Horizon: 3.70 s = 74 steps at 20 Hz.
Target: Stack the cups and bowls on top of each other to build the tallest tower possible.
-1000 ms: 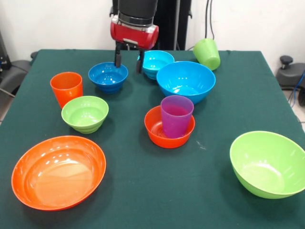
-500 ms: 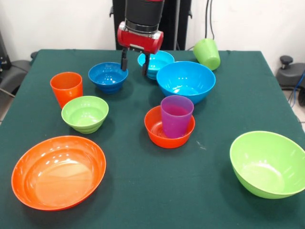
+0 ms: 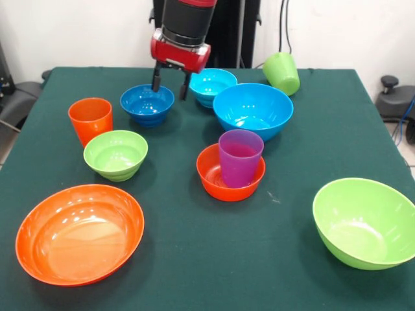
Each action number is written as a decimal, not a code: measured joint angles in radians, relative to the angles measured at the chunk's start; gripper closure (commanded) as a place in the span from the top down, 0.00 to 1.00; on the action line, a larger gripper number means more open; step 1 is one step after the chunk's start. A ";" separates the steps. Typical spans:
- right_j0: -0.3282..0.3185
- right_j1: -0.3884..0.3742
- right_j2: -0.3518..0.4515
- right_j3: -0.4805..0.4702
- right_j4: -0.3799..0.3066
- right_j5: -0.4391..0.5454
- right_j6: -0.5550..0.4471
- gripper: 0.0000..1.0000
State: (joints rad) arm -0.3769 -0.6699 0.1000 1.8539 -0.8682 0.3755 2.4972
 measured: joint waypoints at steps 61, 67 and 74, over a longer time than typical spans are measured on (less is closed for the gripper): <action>0.043 0.166 -0.090 -0.146 0.078 -0.088 0.000 1.00; 0.044 0.166 -0.090 -0.146 0.103 -0.064 0.000 1.00; 0.038 0.163 -0.087 -0.146 0.175 0.015 0.000 1.00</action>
State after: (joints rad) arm -0.3393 -0.5073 0.0134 1.7076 -0.6936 0.3902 2.4972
